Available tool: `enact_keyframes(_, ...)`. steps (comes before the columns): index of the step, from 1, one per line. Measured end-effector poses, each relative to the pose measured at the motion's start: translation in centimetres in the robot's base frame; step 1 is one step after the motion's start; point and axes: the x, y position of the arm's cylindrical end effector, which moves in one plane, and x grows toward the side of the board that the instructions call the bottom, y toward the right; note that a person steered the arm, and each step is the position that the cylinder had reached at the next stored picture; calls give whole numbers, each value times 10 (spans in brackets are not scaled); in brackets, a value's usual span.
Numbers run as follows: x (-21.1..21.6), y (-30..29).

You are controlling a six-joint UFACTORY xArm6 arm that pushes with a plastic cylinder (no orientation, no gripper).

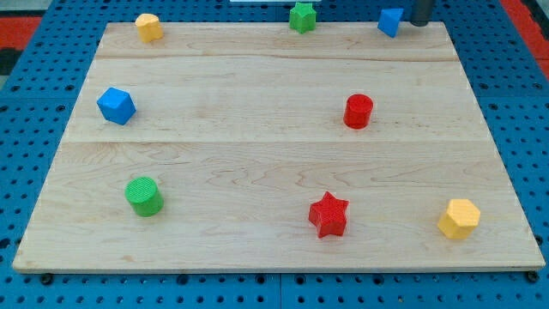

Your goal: Point your arm at blue cube

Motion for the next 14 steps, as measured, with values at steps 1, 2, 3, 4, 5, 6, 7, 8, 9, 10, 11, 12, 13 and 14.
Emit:
enact_keyframes(1,0,-90)
enact_keyframes(2,3,-98)
enact_keyframes(3,44,-94)
enact_keyframes(4,78,-124)
enact_keyframes(5,82,-188)
enact_keyframes(6,96,-240)
enact_keyframes(7,106,-280)
enact_keyframes(8,107,-309)
enact_keyframes(9,107,-332)
enact_keyframes(10,107,-333)
enact_keyframes(11,120,-389)
enact_keyframes(12,125,-458)
enact_keyframes(13,116,-495)
enact_keyframes(14,132,-523)
